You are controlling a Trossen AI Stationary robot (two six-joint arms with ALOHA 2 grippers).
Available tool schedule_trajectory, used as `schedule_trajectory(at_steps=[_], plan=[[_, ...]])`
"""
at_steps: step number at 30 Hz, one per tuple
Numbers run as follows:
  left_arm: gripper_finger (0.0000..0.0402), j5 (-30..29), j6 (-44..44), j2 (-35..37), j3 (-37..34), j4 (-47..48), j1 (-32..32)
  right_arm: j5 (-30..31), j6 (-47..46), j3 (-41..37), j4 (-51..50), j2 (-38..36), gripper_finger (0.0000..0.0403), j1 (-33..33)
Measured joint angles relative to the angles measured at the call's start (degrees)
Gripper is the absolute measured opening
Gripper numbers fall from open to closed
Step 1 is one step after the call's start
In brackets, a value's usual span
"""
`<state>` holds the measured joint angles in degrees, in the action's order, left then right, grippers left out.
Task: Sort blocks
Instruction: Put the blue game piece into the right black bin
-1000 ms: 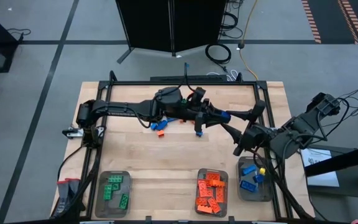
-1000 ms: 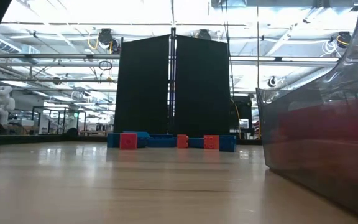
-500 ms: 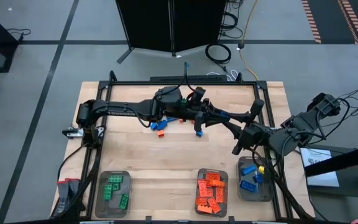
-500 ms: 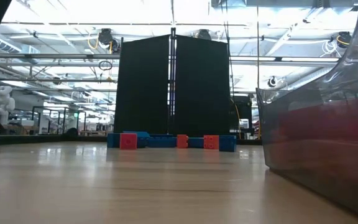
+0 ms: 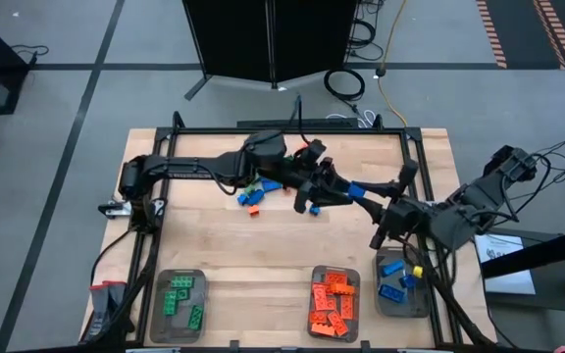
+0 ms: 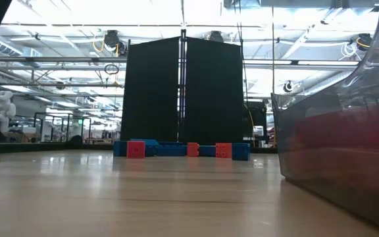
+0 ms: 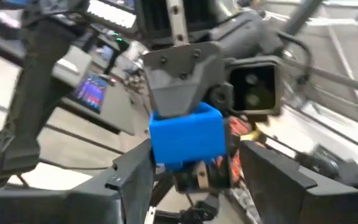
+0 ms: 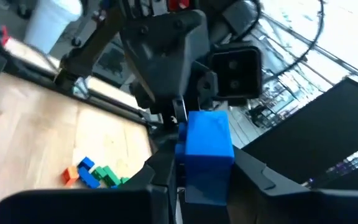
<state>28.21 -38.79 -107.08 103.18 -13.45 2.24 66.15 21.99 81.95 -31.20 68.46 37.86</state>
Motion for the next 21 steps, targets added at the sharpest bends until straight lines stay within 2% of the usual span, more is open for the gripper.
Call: schedule_trajectory(at_steps=[2,5,7,9,12,14,16,18,21], plan=[[0.0233,0.8,0.7,0.6,0.0,0.5,0.6,3.3,-1.5,0.0,-1.1,-0.4,0.0078,1.8],[0.0234,1.1,4.3,3.0,0.1,6.1,1.4,6.9,-6.0,0.0,-3.7,-1.6,0.0078,5.6],[0.0234,0.5,7.6,5.4,0.1,13.9,2.1,7.1,-14.1,0.0,-9.0,-2.6,0.0078,8.9],[0.0234,-3.0,11.1,6.8,0.1,21.5,2.7,5.1,-28.2,0.1,-18.5,-3.5,0.0078,11.7],[0.0235,-9.8,15.2,8.5,0.0,32.0,3.1,-4.6,-59.2,0.0,-38.6,-3.7,0.0078,14.5],[0.0235,-13.3,15.7,9.2,0.0,35.8,3.0,-14.1,-79.1,-1.4,-51.2,-2.8,0.0078,15.6],[0.0235,-14.6,15.7,9.3,0.0,38.4,3.0,-24.7,-93.3,-4.4,-58.5,-1.5,0.0078,17.0],[0.0235,-14.8,15.7,8.9,-0.3,39.1,3.0,-34.8,-99.7,-8.8,-57.7,-0.9,0.0078,18.6],[0.0235,-14.8,15.6,8.8,-2.1,39.9,3.0,-46.0,-104.3,-16.6,-48.5,-1.0,0.0078,20.8]])
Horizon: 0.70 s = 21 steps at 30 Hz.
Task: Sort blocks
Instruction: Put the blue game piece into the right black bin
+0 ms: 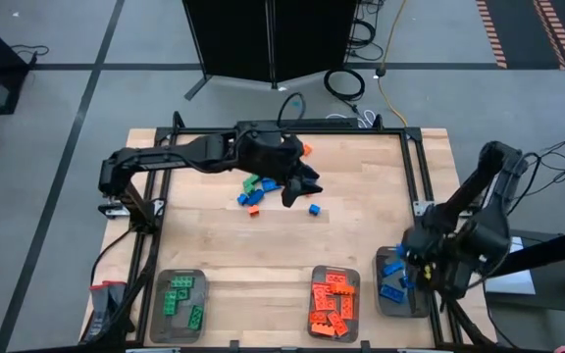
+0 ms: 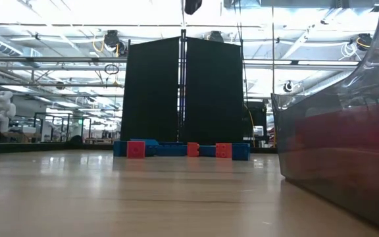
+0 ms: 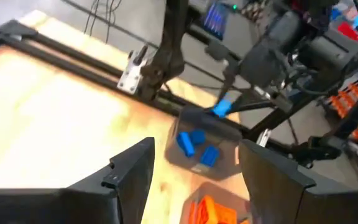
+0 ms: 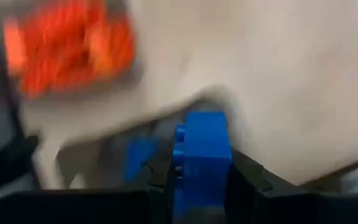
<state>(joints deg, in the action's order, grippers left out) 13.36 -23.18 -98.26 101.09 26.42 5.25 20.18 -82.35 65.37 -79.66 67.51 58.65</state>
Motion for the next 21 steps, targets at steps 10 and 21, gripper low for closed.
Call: schedule_trajectory(at_steps=[10,21], plan=[[0.0235,-1.0,-0.1,0.0,-4.7,0.1,0.5,-14.6,-8.3,-17.7,33.0,0.1,0.0078,4.5],[0.0235,-8.4,1.9,-1.6,-5.1,2.9,0.6,-18.6,-5.5,-17.7,24.4,0.1,0.0219,4.4]])
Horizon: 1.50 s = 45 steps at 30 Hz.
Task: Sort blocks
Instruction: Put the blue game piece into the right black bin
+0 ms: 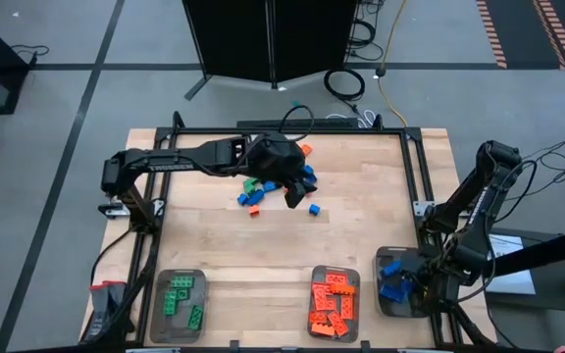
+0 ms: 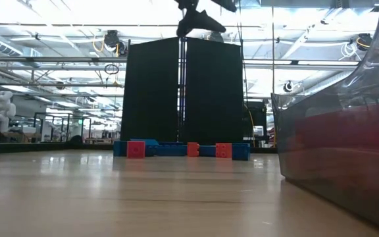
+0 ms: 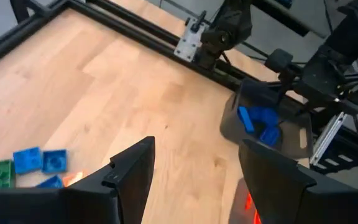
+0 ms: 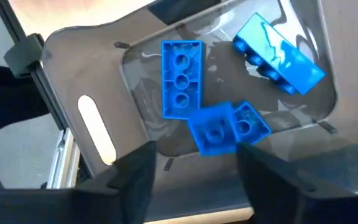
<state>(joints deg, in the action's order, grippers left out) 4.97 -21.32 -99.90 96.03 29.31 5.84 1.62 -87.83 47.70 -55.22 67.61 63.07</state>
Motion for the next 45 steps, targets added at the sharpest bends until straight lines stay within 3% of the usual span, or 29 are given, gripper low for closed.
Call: schedule_trajectory(at_steps=[4,8,14,29,36,45], plan=[[0.0235,-0.2,2.2,-2.7,0.0,0.3,-0.7,0.8,0.6,0.0,-1.2,0.0,0.0265,0.0],[0.0235,-1.9,3.8,-5.9,0.0,-0.3,-1.2,1.5,0.4,0.0,-2.3,0.0,0.028,0.0],[0.0235,-2.4,15.1,-11.7,0.0,-0.9,-2.0,4.2,1.5,0.0,-3.3,0.0,0.0275,0.0],[0.0235,-7.0,28.1,-25.6,0.0,-3.2,-1.8,4.9,1.6,0.0,-3.8,0.0,0.0274,0.0],[0.0235,-8.7,26.5,-27.2,0.0,-3.2,-1.8,4.9,1.6,0.0,-4.0,0.0,0.0274,0.0],[0.0235,-9.9,30.8,-27.2,0.0,-3.4,-1.7,6.2,1.6,0.0,-4.5,0.0,0.0274,0.0]])
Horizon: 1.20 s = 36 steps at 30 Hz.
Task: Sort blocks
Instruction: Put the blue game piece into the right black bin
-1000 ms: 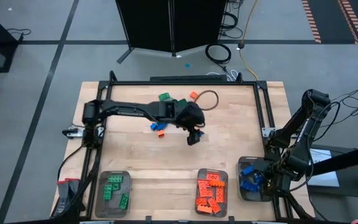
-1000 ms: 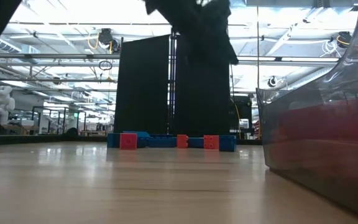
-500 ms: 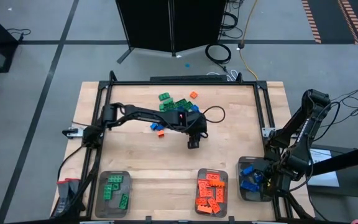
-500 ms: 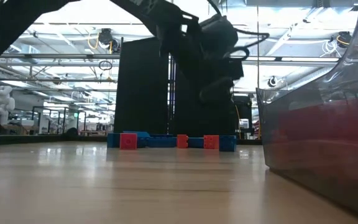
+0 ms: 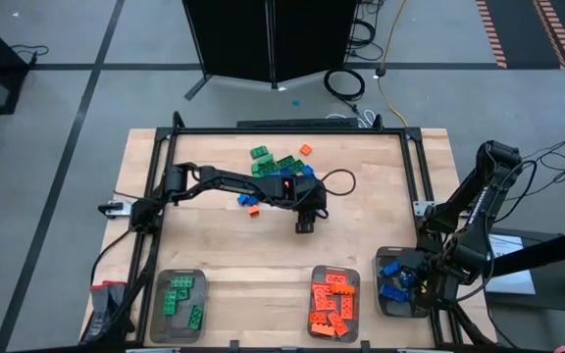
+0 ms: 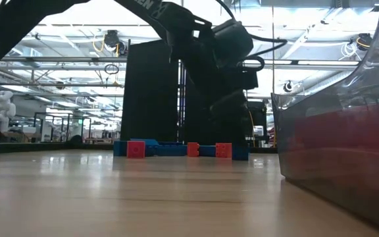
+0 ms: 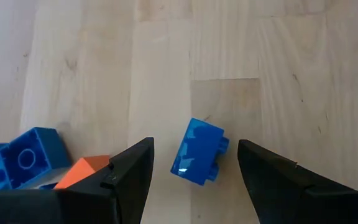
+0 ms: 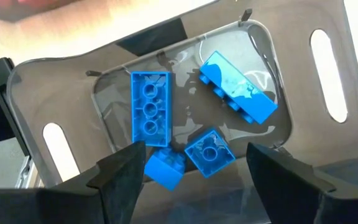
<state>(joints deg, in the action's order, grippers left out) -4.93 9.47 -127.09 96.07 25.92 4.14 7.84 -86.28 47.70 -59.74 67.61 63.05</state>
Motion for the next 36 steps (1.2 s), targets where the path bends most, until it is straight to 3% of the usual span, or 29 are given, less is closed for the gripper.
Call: schedule_trajectory(at_steps=[6,16,28,36], plan=[[0.0235,3.4,4.5,-0.6,0.1,-0.2,0.1,0.0,0.0,0.0,0.0,0.0,0.0274,0.0],[0.0224,4.4,4.3,-4.0,0.3,-0.1,0.0,-0.2,-1.4,0.0,0.3,0.0,0.0274,0.0],[0.0083,4.8,2.2,-4.2,0.5,0.3,0.1,0.4,-1.5,0.0,-0.3,0.0,0.0274,0.0],[0.0082,4.9,-7.3,-2.6,1.8,1.6,0.2,17.8,3.3,0.0,-3.6,0.0,0.0253,-2.1]])
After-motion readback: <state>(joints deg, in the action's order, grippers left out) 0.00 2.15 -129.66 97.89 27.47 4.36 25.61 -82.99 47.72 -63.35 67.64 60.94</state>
